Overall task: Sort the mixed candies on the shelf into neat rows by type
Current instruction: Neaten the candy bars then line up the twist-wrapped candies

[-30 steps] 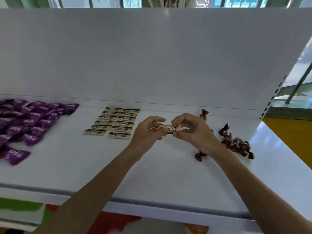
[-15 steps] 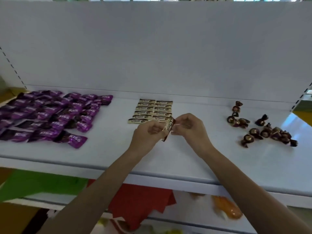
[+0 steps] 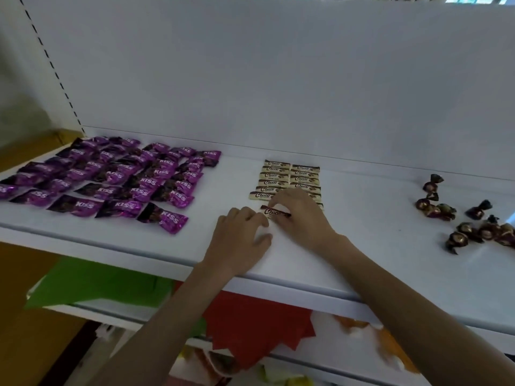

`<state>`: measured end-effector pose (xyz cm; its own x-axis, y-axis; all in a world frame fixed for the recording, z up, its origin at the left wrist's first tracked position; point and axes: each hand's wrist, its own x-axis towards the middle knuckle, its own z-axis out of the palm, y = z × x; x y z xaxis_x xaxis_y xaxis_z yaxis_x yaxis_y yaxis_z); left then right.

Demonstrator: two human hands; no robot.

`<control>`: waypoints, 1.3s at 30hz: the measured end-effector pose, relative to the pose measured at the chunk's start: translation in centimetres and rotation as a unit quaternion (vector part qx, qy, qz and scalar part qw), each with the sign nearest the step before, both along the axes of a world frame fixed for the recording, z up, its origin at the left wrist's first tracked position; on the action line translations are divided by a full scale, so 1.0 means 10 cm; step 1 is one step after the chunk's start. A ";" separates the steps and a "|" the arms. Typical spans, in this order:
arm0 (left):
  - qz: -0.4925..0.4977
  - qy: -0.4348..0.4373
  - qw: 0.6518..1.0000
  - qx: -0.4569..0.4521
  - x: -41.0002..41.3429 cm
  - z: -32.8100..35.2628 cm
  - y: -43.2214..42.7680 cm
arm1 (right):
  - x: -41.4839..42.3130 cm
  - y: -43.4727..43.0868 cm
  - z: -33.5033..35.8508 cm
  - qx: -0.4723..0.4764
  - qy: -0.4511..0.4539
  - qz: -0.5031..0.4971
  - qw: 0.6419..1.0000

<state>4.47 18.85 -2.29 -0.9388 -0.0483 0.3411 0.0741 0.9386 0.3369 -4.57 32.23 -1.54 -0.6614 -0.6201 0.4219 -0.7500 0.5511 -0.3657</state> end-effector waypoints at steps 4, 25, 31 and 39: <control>0.007 0.006 1.000 0.007 0.00 -0.01 0.00 | -0.09 -0.11 -0.04 0.012 0.019 -0.013 1.000; 0.011 -0.010 0.999 0.039 0.01 0.01 -0.02 | -0.13 -0.18 -0.09 0.047 0.048 -0.083 0.994; 0.010 -0.009 0.999 0.043 0.01 0.01 -0.02 | -0.07 -0.17 -0.07 0.047 0.028 -0.046 0.997; 0.011 -0.010 0.999 0.043 0.01 0.01 -0.02 | -0.11 -0.17 -0.11 0.017 0.041 -0.070 0.997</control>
<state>4.55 18.67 -2.16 -0.9435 -0.0980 0.3164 0.0457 0.9076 0.4174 -5.66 30.51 -2.63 -0.7060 -0.5398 0.4584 -0.6921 0.6631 -0.2850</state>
